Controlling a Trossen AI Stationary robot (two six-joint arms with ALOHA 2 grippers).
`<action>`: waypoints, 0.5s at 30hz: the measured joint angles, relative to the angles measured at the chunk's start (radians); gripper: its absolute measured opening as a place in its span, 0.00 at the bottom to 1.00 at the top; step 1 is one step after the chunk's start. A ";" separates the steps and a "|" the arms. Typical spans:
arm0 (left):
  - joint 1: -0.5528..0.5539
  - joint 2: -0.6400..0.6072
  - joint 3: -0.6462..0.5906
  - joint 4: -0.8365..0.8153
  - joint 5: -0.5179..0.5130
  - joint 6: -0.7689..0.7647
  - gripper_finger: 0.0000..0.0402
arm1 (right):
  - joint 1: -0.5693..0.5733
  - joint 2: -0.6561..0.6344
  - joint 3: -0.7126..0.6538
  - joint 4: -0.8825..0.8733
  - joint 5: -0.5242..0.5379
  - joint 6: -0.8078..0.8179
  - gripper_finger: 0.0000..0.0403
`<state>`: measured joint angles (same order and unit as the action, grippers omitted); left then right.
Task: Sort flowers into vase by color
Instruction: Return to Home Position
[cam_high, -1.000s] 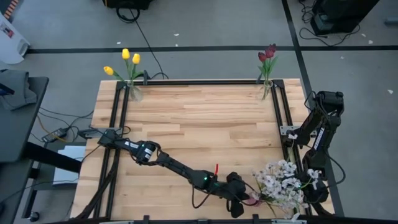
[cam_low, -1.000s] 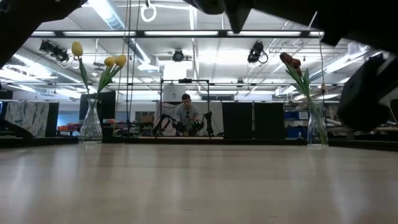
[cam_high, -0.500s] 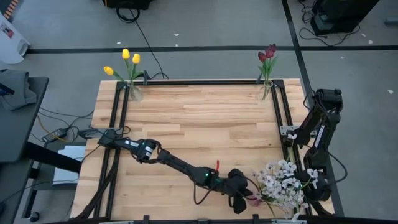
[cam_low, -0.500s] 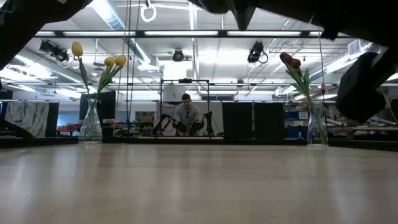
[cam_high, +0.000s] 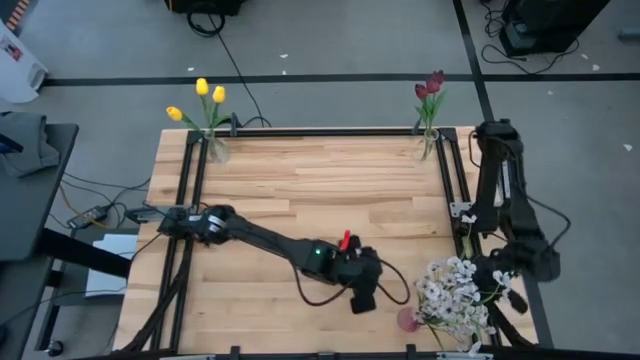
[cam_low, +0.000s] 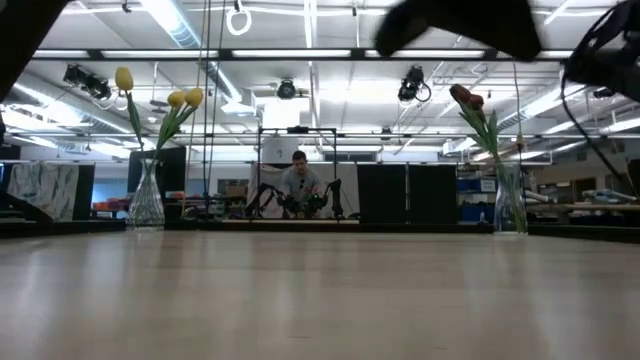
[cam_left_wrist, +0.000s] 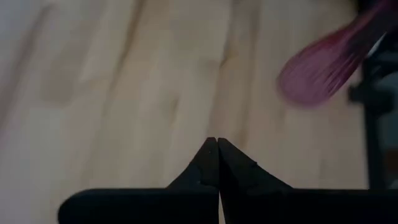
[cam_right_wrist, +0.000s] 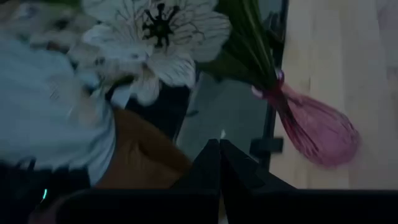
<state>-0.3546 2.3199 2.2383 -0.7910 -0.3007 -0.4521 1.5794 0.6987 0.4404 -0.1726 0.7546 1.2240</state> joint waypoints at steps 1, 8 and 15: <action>0.001 -0.020 0.000 -0.054 -0.013 -0.002 0.00 | 0.010 -0.036 0.000 -0.043 -0.019 -0.002 0.03; 0.008 -0.175 -0.001 -0.218 -0.176 -0.105 0.00 | 0.047 -0.142 0.143 -0.566 -0.098 0.037 0.02; 0.008 -0.310 -0.001 -0.183 -0.323 -0.109 0.00 | 0.049 -0.140 0.359 -0.800 0.021 -0.096 0.02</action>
<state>-0.3466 2.0097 2.2372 -0.9741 -0.6237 -0.5612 1.6284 0.5590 0.7994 -0.9723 0.7755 1.1281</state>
